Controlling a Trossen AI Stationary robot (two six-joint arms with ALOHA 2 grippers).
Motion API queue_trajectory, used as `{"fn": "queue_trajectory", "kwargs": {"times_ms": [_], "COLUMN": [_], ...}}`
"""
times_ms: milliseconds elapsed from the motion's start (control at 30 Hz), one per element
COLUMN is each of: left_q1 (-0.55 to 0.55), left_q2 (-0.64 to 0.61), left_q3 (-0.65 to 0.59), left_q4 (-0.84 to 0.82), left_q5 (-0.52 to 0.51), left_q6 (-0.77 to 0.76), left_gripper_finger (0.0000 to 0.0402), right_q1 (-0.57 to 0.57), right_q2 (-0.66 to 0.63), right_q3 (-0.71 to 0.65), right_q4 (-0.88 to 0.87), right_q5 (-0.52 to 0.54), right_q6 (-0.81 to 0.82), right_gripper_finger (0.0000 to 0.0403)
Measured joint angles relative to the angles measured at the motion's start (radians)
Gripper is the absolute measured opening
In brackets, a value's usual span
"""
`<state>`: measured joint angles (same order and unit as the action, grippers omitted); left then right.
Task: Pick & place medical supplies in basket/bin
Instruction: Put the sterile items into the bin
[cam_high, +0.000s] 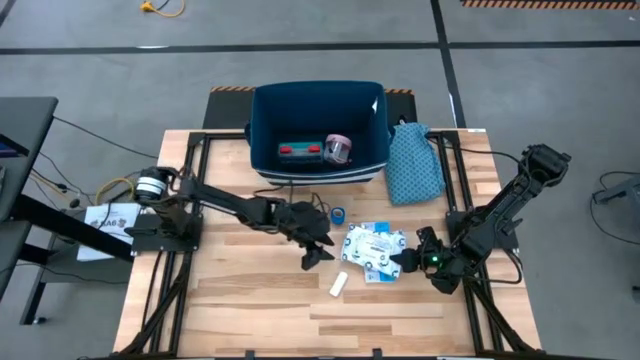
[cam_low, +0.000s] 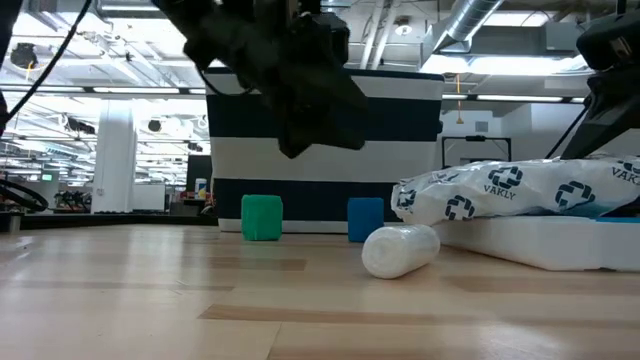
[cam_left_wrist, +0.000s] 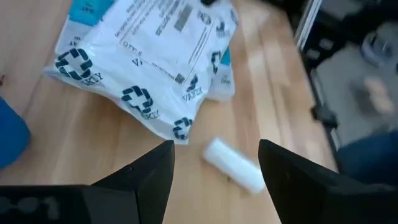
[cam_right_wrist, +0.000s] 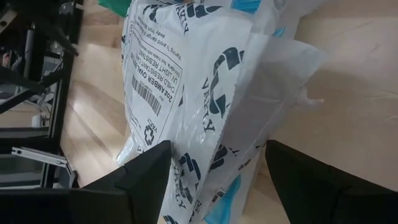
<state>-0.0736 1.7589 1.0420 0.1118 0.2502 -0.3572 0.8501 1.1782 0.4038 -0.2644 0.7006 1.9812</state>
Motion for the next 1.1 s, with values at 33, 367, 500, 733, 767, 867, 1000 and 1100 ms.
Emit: {"fn": "queue_trajectory", "kwargs": {"times_ms": [33,367,500,733,767,867,1000,1100], "left_q1": [0.003,0.009,0.009,0.006,0.006,0.011,0.021,0.021], "left_q2": [0.011,0.027,0.057,0.174,0.187,0.238,0.328,0.386], "left_q3": [0.023,0.122,0.122,0.222,0.239,0.296,0.374,0.436], "left_q4": [-0.032,-0.325,-0.334,-0.332,-0.33,-0.327,-0.358,-0.37], "left_q5": [0.001,-0.179,-0.18,-0.17,-0.164,-0.15,-0.075,-0.036], "left_q6": [0.031,0.291,0.291,0.293,0.299,0.316,0.329,0.331], "left_gripper_finger": [0.0222,0.0213,0.0174,0.0091,0.0084,0.0071,0.0069,0.0069], "right_q1": [0.0,0.0,0.0,0.0,0.0,0.0,0.0,0.0], "right_q2": [0.0,0.0,0.0,0.0,0.0,0.0,0.0,0.0], "right_q3": [0.0,0.0,0.0,0.0,0.0,0.0,0.0,0.0], "right_q4": [0.001,0.012,0.019,0.023,0.023,0.023,0.023,0.026], "right_q5": [0.0,0.001,0.001,0.003,0.003,0.003,0.003,0.005], "right_q6": [0.0,-0.003,-0.019,-0.026,-0.026,-0.027,-0.027,-0.029], "right_gripper_finger": [0.0256,0.0256,0.0256,0.0256,0.0256,0.0256,0.0256,0.0256]}}
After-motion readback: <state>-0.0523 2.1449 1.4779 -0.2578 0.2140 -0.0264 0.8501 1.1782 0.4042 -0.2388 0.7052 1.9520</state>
